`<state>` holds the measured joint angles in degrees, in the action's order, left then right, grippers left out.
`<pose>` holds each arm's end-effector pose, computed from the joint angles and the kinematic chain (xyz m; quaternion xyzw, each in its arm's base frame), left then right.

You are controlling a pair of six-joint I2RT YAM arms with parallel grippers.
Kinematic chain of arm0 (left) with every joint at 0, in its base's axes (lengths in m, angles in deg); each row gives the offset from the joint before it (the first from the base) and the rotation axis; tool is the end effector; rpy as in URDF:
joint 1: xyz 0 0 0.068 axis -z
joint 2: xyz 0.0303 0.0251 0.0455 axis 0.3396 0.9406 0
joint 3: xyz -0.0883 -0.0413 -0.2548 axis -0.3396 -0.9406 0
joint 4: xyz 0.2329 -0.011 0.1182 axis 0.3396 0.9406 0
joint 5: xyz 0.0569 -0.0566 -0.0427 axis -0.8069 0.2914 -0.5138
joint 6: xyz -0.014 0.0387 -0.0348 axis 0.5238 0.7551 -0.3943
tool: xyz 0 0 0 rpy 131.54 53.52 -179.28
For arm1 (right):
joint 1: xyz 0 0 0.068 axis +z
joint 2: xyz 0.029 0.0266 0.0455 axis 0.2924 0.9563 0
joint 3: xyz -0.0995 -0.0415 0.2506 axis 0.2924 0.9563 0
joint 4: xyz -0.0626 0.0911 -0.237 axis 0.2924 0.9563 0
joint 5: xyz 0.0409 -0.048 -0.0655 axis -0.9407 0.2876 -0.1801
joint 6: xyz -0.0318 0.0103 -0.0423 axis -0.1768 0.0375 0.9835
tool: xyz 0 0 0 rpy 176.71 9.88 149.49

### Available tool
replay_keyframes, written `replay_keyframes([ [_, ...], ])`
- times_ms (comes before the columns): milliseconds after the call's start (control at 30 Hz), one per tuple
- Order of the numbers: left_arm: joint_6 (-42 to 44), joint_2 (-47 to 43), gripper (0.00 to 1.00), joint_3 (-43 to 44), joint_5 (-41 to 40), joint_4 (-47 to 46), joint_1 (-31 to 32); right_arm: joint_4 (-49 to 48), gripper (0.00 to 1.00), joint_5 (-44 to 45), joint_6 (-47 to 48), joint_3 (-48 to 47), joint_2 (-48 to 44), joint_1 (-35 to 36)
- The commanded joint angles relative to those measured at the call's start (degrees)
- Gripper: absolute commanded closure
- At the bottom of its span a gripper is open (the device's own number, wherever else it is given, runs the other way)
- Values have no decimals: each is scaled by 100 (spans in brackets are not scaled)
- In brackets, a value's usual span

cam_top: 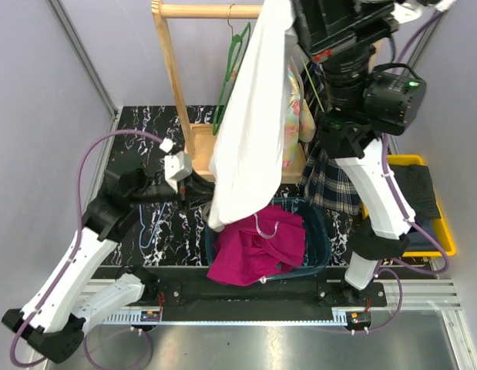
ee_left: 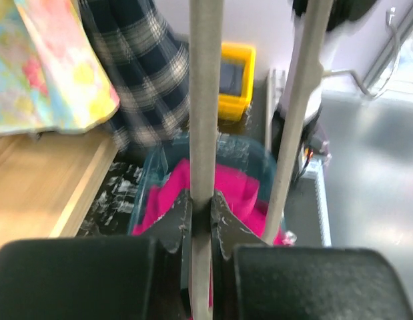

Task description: Remove the skirt from the hanger

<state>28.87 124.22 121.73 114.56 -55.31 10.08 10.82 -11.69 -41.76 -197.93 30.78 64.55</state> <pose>0.1344 -0.1098 0.4118 0.4642 0.5640 -0.4619 0.5030 0.1555 0.1815 0.6889 -0.1012 0.1220 0.7785 0.6073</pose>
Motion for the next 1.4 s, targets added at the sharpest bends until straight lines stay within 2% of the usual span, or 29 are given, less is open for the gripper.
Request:
replay_keyframes([
  [0,1961,-271,100,484,-801,2245,-49,-127,100,337,505,-150,-594,-272],
  [133,2856,-316,100,388,-1797,2993,-93,-65,100,513,848,-11,-1006,-378],
  [333,3219,-315,100,334,-3178,3310,-321,268,100,837,1865,587,-1728,-369],
  [433,3219,-464,100,334,-3811,3320,-549,778,100,996,2288,885,-2044,-378],
  [533,3271,-763,100,361,-4294,3320,-831,1419,100,1206,2553,1692,-2580,-369],
  [567,3298,-851,100,361,-4513,3328,-901,1542,100,1233,2589,2408,-2755,-369],
  [633,3359,-1149,100,213,-4743,3337,-1085,1561,100,1364,2632,3255,-3309,-369],
  [667,3386,-1246,100,142,-4848,3329,-1138,1631,100,1400,2650,4034,-3494,-369],
  [867,3149,-1546,100,-456,-6069,3039,-1428,1737,100,1480,2852,6734,-4646,-369],
  [933,2878,-1301,100,-413,-6124,3003,-1726,1745,100,1436,2913,7230,-4936,-369],
  [1033,2657,-870,100,-395,-5642,2960,-2464,1921,100,1418,2975,7977,-5235,-369],
  [1067,2630,-643,100,-395,-5240,2942,-2945,1982,100,1427,2993,8301,-5314,-378],
  [1200,2647,61,100,-386,-4122,3046,-3992,2299,100,1524,3046,8892,-5691,-369],
  [1367,2806,659,100,-614,-3506,3153,-4118,2843,100,1646,3046,9446,-6228,-369],
])
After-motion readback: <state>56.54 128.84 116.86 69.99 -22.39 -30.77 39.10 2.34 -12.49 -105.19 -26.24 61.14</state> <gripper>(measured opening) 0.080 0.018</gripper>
